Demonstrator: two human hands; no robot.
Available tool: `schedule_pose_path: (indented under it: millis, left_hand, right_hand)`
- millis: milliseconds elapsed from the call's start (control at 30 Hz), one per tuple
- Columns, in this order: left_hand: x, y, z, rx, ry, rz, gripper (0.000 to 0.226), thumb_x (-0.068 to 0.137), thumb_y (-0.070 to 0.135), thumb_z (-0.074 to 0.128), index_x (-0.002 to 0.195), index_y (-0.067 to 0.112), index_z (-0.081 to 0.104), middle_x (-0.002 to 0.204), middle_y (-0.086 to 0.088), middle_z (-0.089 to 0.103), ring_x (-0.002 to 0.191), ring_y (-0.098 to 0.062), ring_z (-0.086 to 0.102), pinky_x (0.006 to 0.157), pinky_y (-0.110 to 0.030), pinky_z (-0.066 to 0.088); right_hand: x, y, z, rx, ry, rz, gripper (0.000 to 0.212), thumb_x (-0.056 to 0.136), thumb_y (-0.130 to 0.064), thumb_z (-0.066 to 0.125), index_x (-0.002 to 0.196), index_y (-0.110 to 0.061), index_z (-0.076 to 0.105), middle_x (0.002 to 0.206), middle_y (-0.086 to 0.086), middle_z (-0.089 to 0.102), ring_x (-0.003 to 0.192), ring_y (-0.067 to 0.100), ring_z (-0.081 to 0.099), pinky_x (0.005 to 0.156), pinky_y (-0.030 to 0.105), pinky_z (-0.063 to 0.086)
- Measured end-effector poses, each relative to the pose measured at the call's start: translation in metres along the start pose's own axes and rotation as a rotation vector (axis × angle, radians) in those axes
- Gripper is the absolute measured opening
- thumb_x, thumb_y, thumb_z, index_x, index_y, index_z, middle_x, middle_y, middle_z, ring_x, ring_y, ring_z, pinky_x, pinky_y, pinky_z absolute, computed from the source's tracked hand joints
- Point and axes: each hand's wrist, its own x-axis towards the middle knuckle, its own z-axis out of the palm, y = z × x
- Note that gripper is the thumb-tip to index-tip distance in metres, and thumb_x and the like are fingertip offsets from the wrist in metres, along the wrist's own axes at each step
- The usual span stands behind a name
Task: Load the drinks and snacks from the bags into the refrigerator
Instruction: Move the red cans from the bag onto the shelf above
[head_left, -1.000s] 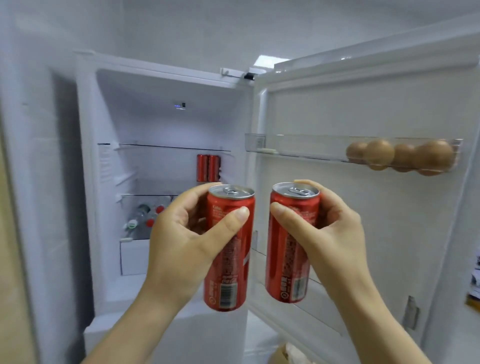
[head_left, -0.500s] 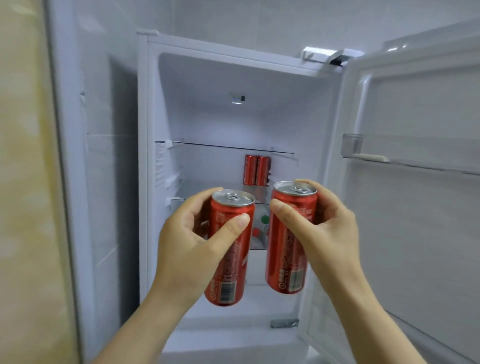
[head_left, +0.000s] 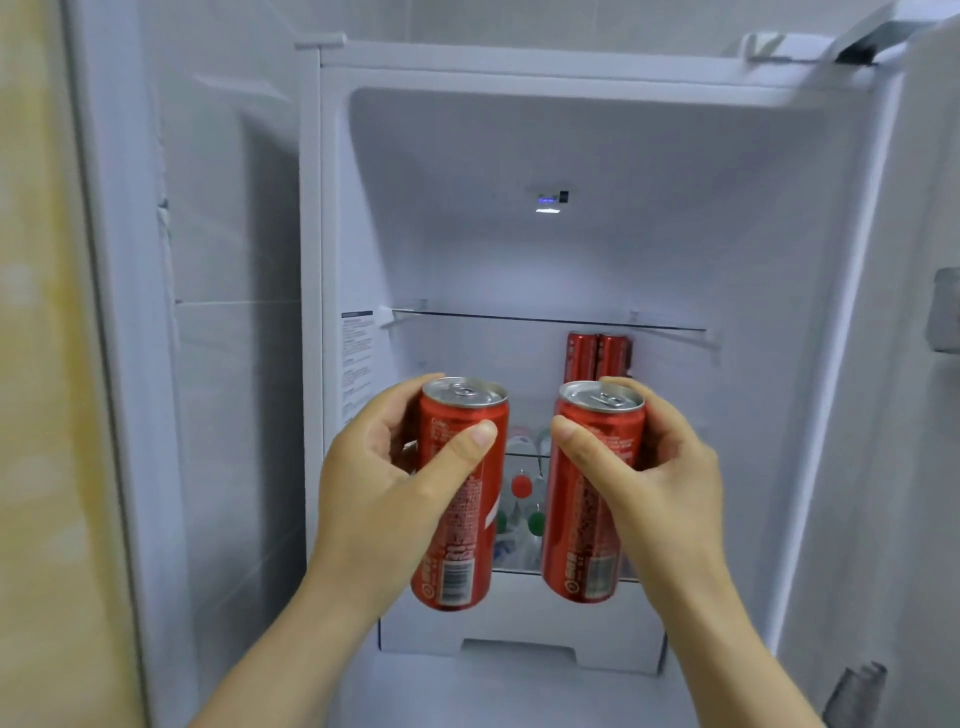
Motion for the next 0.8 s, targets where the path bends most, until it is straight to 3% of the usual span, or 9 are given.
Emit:
schedule_pose_path:
  millis: [200, 333, 467, 600, 800]
  left_hand:
    - [0.033, -0.040, 0.012, -0.021, -0.014, -0.041, 0.039, 0.068, 0.040, 0.071, 0.105, 0.031, 0.067, 0.097, 0.014, 0.071, 0.093, -0.008, 0.068, 0.070, -0.015, 0.053]
    - [0.068, -0.061, 0.018, -0.062, -0.032, -0.034, 0.035, 0.069, 0.043, 0.078, 0.101, 0.033, 0.067, 0.096, 0.014, 0.072, 0.091, -0.006, 0.068, 0.070, -0.015, 0.053]
    - [0.100, -0.085, 0.026, -0.133, -0.062, -0.043, 0.030, 0.074, 0.031, 0.078, 0.102, 0.030, 0.067, 0.094, 0.010, 0.072, 0.088, -0.008, 0.069, 0.064, -0.016, 0.053]
    - [0.125, -0.109, 0.033, -0.159, -0.078, -0.039, 0.030, 0.073, 0.034, 0.077, 0.101, 0.032, 0.068, 0.095, 0.011, 0.072, 0.090, -0.008, 0.068, 0.073, -0.025, 0.055]
    - [0.154, -0.133, 0.053, -0.157, -0.080, -0.045, 0.025, 0.076, 0.032, 0.074, 0.099, 0.033, 0.067, 0.091, 0.015, 0.072, 0.085, -0.004, 0.068, 0.071, -0.025, 0.055]
  right_hand:
    - [0.033, 0.041, 0.019, 0.011, 0.039, 0.030, 0.049, 0.059, -0.046, 0.078, 0.104, -0.028, 0.068, 0.091, -0.012, 0.073, 0.081, 0.003, 0.069, 0.068, 0.020, 0.055]
    - [0.058, 0.062, 0.033, -0.001, 0.066, 0.027, 0.047, 0.062, -0.042, 0.079, 0.105, -0.027, 0.068, 0.093, -0.010, 0.073, 0.083, 0.004, 0.069, 0.071, 0.022, 0.055]
    - [0.081, 0.078, 0.046, -0.049, 0.096, 0.012, 0.043, 0.066, -0.039, 0.080, 0.106, -0.027, 0.067, 0.093, -0.010, 0.073, 0.083, 0.005, 0.070, 0.072, 0.023, 0.056]
    - [0.099, 0.094, 0.054, -0.089, 0.123, 0.007, 0.043, 0.069, -0.037, 0.081, 0.108, -0.028, 0.067, 0.095, -0.010, 0.072, 0.085, 0.005, 0.069, 0.074, 0.025, 0.057]
    - [0.126, 0.115, 0.059, -0.135, 0.156, -0.003, 0.039, 0.071, -0.036, 0.080, 0.107, -0.028, 0.067, 0.095, -0.010, 0.072, 0.084, 0.003, 0.069, 0.072, 0.023, 0.057]
